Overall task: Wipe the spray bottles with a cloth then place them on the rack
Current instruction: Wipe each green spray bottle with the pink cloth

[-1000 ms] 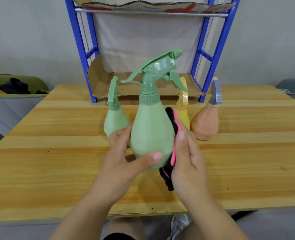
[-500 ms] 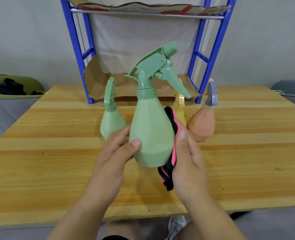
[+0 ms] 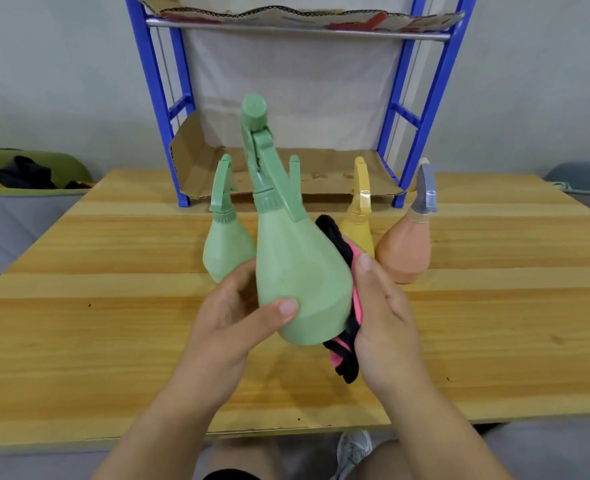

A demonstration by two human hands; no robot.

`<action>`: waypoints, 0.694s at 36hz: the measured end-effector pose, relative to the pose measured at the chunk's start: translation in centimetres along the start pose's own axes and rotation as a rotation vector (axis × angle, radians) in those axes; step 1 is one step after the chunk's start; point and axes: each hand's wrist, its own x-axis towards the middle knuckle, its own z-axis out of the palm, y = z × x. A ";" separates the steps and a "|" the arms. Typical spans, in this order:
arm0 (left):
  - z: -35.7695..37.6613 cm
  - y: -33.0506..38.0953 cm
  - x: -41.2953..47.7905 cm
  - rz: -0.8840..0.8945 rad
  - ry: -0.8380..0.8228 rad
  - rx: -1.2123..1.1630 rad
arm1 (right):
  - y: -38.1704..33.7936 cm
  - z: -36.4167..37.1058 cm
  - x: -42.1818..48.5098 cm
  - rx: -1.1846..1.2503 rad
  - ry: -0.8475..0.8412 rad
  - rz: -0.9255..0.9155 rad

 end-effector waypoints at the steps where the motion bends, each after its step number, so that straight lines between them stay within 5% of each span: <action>1: 0.0 -0.1 0.0 0.010 0.013 0.002 | 0.3 0.0 -0.1 -0.007 0.001 0.001; 25: -7.3 -1.7 -3.1 -0.120 0.310 0.392 | 3.0 3.1 0.0 -0.255 -0.150 0.124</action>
